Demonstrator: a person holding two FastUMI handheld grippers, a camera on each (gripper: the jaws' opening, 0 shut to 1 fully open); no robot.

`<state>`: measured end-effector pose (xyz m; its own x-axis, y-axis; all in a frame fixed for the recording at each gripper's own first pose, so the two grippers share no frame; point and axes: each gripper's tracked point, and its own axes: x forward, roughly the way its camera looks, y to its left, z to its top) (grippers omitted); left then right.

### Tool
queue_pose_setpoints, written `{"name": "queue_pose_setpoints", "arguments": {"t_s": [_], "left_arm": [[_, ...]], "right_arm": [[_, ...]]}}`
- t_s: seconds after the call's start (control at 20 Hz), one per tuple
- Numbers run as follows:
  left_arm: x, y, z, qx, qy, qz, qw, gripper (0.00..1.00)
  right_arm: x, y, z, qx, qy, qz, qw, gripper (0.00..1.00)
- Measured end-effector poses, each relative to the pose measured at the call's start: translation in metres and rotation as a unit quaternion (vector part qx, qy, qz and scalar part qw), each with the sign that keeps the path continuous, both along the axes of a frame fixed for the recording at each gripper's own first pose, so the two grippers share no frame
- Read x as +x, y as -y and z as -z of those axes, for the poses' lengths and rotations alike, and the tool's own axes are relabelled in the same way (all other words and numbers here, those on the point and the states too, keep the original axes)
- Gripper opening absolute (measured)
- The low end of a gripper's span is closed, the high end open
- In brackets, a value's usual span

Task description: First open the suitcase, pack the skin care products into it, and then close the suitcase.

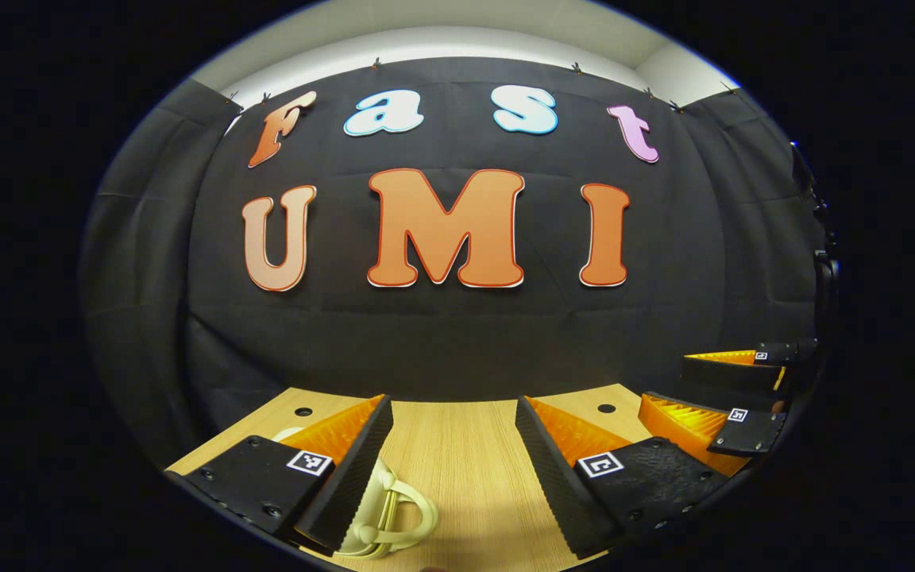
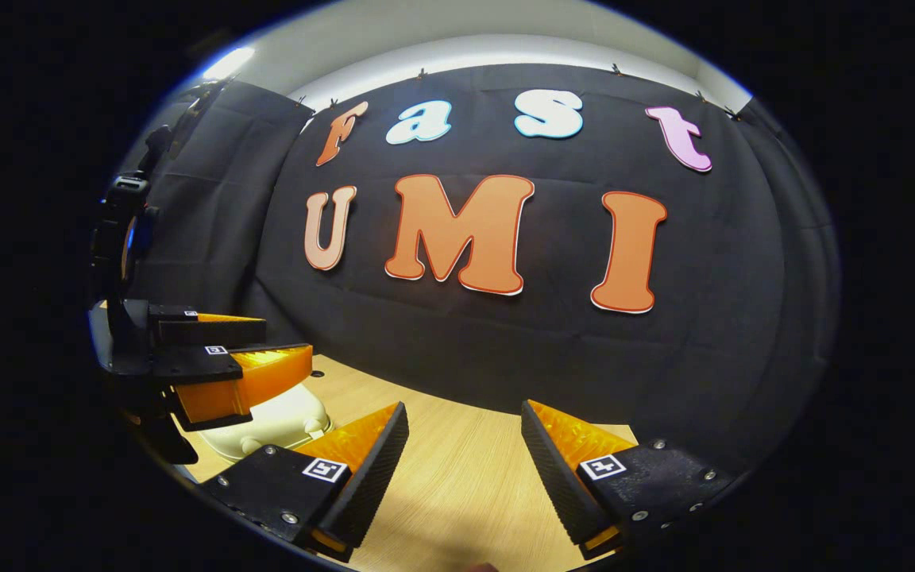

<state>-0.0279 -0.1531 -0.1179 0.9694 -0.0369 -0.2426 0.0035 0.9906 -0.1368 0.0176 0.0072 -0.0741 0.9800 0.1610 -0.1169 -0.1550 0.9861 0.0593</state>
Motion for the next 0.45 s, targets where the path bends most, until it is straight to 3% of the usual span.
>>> {"name": "queue_pose_setpoints", "arguments": {"t_s": [0.2,0.45], "left_arm": [[-0.003,-0.007,-0.002,0.015,0.009,0.0,1.0,0.96],[-0.001,-0.011,0.008,0.022,0.002,0.033,0.999,0.96]], "right_arm": [[0.003,-0.008,0.001,0.005,-0.002,-0.005,1.0,0.91],[0.005,-0.018,-0.002,0.019,-0.008,0.015,1.0,0.91]]}}
